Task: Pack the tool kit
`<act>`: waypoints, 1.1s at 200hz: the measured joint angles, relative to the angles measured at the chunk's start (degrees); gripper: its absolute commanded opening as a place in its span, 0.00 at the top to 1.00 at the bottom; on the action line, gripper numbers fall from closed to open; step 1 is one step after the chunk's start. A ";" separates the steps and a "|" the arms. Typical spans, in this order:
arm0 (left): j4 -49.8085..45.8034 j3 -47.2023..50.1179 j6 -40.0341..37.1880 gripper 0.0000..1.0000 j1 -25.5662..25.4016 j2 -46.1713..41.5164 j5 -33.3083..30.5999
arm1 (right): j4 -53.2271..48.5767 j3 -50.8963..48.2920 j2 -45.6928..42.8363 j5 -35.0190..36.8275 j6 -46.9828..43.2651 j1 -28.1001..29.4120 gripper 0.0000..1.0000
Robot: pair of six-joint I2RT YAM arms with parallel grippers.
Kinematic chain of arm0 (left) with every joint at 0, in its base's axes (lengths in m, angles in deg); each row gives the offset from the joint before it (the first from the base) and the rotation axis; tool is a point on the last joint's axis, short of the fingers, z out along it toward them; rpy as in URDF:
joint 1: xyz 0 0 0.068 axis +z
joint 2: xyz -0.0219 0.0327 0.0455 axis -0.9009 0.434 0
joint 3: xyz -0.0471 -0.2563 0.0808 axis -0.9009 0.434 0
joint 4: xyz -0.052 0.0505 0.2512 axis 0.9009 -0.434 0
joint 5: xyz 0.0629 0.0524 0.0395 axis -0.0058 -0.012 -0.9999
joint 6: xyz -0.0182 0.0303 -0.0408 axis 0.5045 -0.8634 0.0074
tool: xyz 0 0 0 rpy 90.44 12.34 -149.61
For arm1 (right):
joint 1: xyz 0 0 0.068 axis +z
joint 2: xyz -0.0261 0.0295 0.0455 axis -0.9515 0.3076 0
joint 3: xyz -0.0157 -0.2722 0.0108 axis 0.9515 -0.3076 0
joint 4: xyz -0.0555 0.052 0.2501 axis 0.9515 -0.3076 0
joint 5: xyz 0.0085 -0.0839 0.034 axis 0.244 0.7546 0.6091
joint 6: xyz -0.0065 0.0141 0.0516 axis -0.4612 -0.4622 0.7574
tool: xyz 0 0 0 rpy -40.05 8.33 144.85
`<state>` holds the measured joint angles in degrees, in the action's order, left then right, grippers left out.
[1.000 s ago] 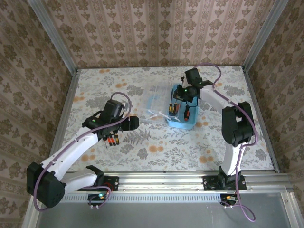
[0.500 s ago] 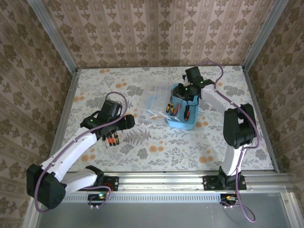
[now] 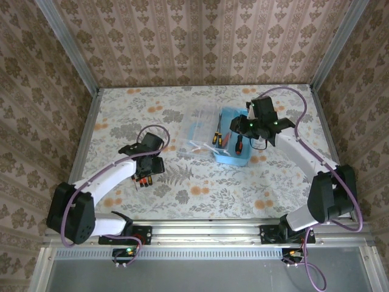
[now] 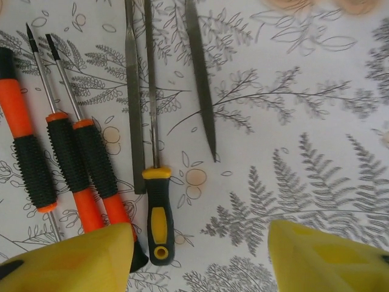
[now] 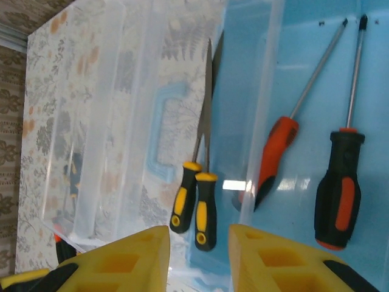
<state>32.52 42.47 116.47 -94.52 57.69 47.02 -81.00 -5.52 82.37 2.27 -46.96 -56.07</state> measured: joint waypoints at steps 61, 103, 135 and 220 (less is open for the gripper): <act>4.20 2.64 1.77 0.57 0.33 8.28 -2.69 | 0.50 -3.82 -2.51 0.02 0.00 0.00 0.67; 5.31 4.11 2.03 0.64 0.33 8.39 -3.58 | 1.49 -4.09 -3.13 0.02 0.00 0.00 0.67; 6.58 5.27 2.16 0.72 0.28 8.39 -3.89 | 1.60 -4.46 -3.13 0.02 0.17 0.00 0.67; 8.00 5.05 0.37 0.92 -0.17 8.35 -3.93 | 1.60 -4.76 -5.05 0.02 0.17 0.00 0.67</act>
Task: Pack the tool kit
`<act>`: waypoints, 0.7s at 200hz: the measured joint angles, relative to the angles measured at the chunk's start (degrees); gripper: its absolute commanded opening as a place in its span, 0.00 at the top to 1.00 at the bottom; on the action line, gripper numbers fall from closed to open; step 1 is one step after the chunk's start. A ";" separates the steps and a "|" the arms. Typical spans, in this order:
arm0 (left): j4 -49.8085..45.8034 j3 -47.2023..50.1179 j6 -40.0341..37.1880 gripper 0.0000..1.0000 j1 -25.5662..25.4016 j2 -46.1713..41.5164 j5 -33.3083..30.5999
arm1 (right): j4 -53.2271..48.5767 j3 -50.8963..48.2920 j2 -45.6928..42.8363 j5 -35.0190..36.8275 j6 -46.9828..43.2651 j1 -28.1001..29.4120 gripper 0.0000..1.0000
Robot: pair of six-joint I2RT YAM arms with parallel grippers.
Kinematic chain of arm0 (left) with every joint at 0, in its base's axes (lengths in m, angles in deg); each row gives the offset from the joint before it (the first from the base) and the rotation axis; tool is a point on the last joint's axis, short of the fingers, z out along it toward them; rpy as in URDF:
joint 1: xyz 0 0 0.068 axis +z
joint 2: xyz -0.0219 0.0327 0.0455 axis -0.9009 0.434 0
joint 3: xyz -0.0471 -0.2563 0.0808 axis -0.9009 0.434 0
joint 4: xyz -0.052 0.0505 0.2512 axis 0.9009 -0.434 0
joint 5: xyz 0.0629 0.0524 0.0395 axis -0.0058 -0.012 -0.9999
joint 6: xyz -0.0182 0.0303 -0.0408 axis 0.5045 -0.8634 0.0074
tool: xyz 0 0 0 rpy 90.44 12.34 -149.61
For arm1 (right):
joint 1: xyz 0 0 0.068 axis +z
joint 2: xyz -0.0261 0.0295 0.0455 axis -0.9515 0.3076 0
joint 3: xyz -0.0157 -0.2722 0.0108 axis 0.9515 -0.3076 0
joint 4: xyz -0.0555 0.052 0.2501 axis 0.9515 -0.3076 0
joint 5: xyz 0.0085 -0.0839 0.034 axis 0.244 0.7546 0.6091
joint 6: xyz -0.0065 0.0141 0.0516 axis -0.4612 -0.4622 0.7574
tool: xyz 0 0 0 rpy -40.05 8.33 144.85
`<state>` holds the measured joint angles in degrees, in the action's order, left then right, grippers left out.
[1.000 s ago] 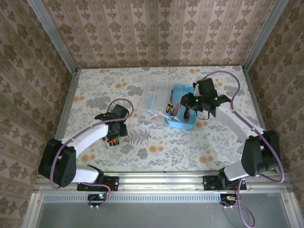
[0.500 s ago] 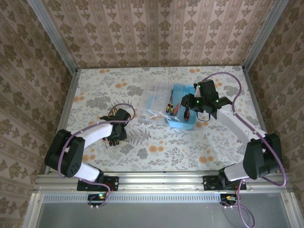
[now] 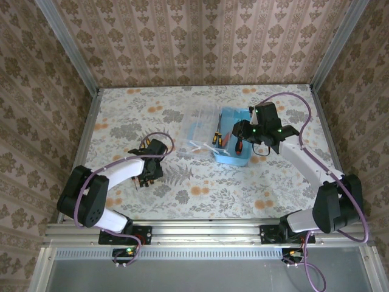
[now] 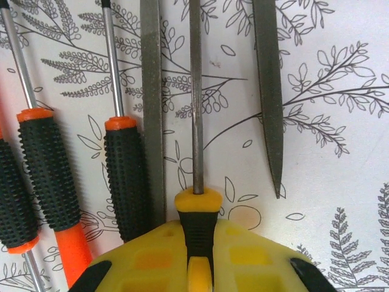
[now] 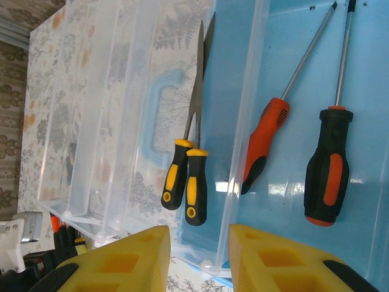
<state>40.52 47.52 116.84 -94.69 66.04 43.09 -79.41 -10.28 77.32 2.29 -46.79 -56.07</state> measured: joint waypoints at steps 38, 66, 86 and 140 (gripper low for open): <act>-1.05 -1.49 -2.38 0.95 -1.20 -3.78 0.24 | 0.00 -0.15 -0.22 0.00 0.00 0.00 0.67; -2.16 -4.39 -3.67 0.97 -2.12 -8.09 0.39 | 0.07 -0.31 -0.22 -0.02 0.04 0.00 0.67; -3.23 -6.12 -4.92 0.97 -3.65 -10.86 0.98 | 0.90 -0.42 -0.22 -0.81 0.20 0.02 0.66; 0.66 -11.21 -10.10 0.99 -12.04 -15.50 6.34 | 6.56 -0.66 -0.22 -7.30 2.29 2.67 0.54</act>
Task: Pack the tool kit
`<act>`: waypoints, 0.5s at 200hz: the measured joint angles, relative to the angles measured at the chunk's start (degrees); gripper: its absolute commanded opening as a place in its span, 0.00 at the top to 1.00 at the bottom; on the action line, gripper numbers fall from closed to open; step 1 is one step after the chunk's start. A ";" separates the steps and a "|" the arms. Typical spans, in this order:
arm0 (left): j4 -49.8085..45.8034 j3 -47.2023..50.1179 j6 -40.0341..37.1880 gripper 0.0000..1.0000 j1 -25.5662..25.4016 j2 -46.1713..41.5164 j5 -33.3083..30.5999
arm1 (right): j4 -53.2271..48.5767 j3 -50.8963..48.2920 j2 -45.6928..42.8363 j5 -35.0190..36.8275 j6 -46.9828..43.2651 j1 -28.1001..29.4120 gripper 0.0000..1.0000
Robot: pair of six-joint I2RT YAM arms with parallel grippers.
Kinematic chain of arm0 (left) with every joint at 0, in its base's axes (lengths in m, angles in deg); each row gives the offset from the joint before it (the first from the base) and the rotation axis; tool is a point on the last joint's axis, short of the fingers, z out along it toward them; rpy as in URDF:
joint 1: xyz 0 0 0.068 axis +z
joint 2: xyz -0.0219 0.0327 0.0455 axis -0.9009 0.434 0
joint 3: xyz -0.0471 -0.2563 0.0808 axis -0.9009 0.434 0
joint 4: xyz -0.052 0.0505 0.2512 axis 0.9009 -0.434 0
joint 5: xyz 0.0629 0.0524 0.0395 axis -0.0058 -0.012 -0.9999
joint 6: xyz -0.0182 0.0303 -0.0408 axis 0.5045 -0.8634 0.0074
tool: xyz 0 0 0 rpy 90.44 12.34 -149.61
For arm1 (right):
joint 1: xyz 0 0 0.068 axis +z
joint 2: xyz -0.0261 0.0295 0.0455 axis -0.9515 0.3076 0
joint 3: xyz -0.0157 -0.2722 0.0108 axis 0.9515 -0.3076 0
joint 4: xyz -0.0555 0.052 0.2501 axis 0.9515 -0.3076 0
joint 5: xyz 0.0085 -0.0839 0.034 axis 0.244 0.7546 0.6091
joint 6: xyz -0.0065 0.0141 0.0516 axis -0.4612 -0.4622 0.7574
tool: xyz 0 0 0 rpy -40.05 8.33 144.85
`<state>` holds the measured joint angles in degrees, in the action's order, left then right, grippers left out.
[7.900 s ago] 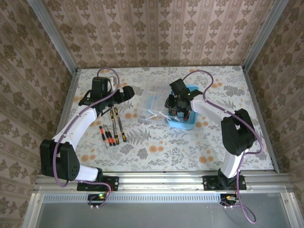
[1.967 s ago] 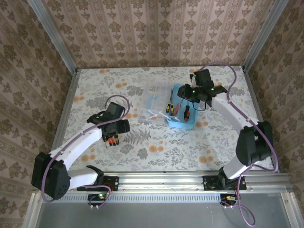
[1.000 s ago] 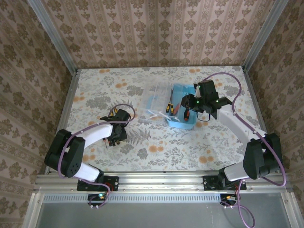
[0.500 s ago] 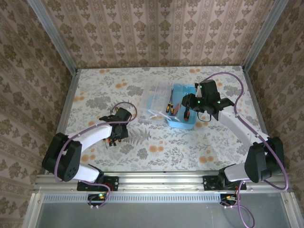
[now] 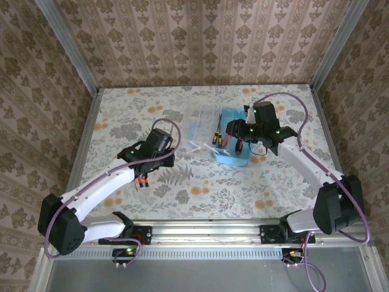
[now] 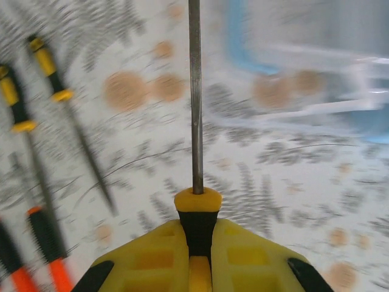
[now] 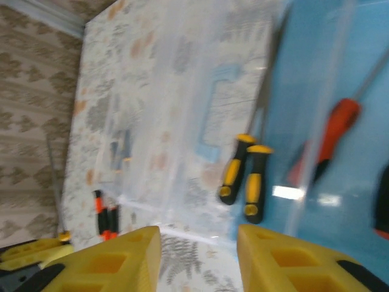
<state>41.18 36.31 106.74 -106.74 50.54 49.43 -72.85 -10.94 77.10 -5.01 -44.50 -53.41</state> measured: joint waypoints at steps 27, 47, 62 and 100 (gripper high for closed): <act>3.80 -1.84 -0.94 1.00 -4.11 2.05 2.89 | 4.92 -0.22 0.02 -2.49 2.43 3.80 0.46; 6.69 -3.34 -1.09 1.00 -6.34 4.94 4.50 | 7.63 -0.20 0.79 -3.48 3.78 6.36 0.45; 7.72 -4.66 -1.09 1.00 -7.39 6.75 5.49 | 8.79 -0.20 2.25 -3.69 4.66 7.72 0.45; 9.92 -7.72 -1.09 1.00 -9.07 9.60 7.21 | 10.40 0.28 6.71 -3.74 6.19 8.39 0.51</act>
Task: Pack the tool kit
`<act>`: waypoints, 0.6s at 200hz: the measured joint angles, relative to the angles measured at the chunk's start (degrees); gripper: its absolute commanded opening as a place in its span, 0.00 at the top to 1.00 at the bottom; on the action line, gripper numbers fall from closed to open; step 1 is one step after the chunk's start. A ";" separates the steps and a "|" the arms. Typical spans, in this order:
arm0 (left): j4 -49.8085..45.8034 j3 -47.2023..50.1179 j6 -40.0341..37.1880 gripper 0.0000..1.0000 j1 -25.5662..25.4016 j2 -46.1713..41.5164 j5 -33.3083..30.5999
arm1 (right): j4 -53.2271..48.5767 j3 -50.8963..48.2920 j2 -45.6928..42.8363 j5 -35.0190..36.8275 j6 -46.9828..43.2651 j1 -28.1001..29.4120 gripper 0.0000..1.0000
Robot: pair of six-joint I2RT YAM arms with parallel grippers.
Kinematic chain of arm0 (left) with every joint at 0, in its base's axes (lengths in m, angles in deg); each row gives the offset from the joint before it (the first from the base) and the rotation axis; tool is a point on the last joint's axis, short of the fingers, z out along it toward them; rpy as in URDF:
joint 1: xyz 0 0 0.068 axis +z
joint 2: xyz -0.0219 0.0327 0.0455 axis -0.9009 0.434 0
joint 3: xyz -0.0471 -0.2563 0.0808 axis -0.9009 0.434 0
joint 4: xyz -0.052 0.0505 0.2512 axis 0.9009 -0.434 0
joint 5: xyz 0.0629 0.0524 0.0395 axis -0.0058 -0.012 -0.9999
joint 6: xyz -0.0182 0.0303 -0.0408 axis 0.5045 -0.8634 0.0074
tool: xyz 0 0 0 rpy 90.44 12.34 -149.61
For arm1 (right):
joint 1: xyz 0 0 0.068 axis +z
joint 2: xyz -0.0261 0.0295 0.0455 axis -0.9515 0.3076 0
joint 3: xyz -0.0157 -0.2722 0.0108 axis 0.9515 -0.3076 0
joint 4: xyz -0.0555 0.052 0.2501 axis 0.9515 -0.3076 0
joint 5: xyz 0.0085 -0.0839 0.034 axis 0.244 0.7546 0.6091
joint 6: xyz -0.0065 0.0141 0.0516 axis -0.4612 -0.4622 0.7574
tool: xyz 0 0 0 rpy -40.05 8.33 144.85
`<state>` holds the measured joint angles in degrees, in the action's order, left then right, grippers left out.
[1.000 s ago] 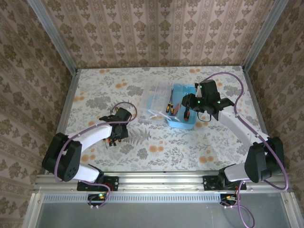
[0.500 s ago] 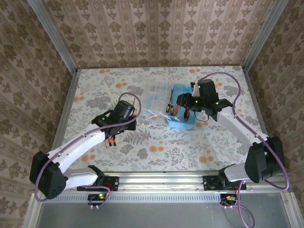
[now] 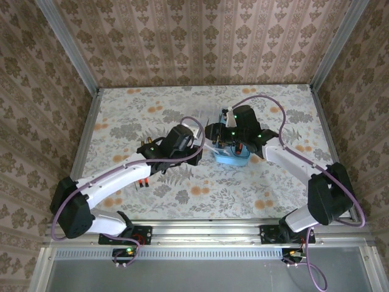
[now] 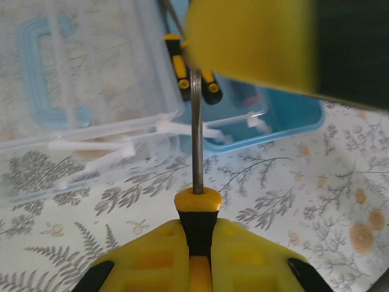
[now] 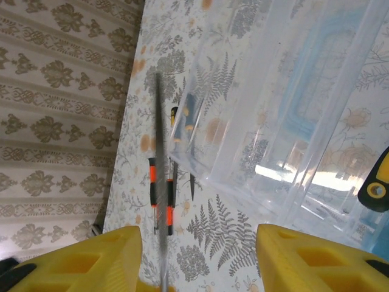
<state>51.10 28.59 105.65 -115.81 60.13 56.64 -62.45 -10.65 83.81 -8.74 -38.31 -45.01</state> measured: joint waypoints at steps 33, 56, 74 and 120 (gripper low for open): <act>0.92 -1.33 0.00 0.99 -0.63 1.42 1.60 | 1.64 0.85 2.10 -1.01 0.74 0.00 0.80; 1.05 -1.40 0.00 0.93 -0.63 2.49 2.01 | 3.02 1.03 2.67 -1.92 2.16 0.13 1.00; 1.09 -1.55 0.00 0.66 -0.61 2.86 1.92 | 3.23 1.14 2.86 -1.95 2.40 0.20 1.00; 1.03 -3.54 -0.39 0.39 -0.59 2.97 1.97 | 2.71 1.40 2.84 -1.31 1.81 -1.09 1.00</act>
<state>52.13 25.05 105.25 -116.40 63.11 58.61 -59.74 -9.25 86.65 -10.05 -36.50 -46.11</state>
